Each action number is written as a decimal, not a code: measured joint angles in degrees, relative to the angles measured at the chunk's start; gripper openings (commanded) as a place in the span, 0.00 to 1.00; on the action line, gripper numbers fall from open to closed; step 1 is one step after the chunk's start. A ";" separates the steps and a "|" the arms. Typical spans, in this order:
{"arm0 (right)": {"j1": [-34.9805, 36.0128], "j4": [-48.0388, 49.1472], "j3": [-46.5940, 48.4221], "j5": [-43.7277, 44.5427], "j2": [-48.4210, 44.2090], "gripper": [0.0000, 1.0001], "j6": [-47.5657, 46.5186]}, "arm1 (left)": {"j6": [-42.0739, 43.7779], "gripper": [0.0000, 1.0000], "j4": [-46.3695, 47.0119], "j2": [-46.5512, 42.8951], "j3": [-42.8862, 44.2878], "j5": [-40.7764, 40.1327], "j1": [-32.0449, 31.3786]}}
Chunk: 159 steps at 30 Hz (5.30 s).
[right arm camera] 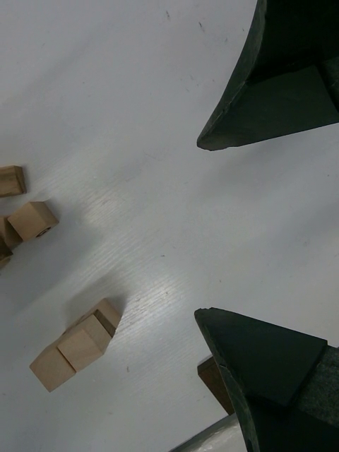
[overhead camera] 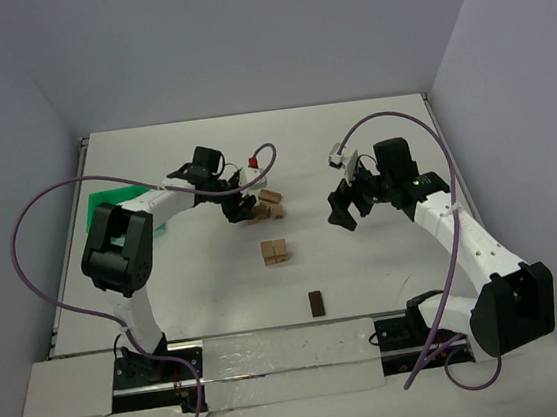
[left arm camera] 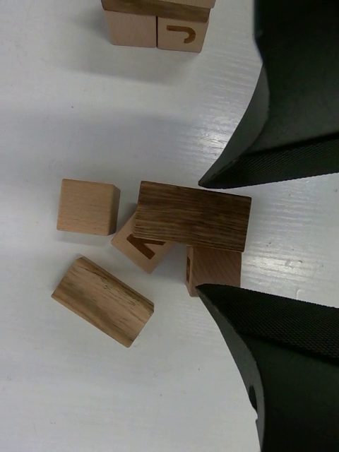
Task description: Build the wood block tower
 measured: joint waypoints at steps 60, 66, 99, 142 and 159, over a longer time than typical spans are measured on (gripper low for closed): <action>-0.02 -0.09 0.07 -0.40 -0.08 1.00 0.00 | -15.47 0.00 -8.12 -22.74 -8.18 0.33 -6.92; -0.04 -0.11 0.13 -0.39 0.04 1.00 0.00 | -17.44 0.00 -6.91 -24.14 -11.27 -1.40 -9.96; -0.04 -0.06 0.13 0.13 0.09 1.00 0.02 | -20.52 0.05 -4.50 -22.12 -12.85 -5.44 -14.78; -0.04 -0.06 0.13 0.09 0.09 1.00 0.02 | -20.36 0.24 -4.72 -19.56 -11.53 -6.99 -15.89; -0.04 -0.09 0.13 0.09 0.37 1.00 0.01 | -20.04 0.28 -4.69 -19.32 -11.29 -7.35 -16.04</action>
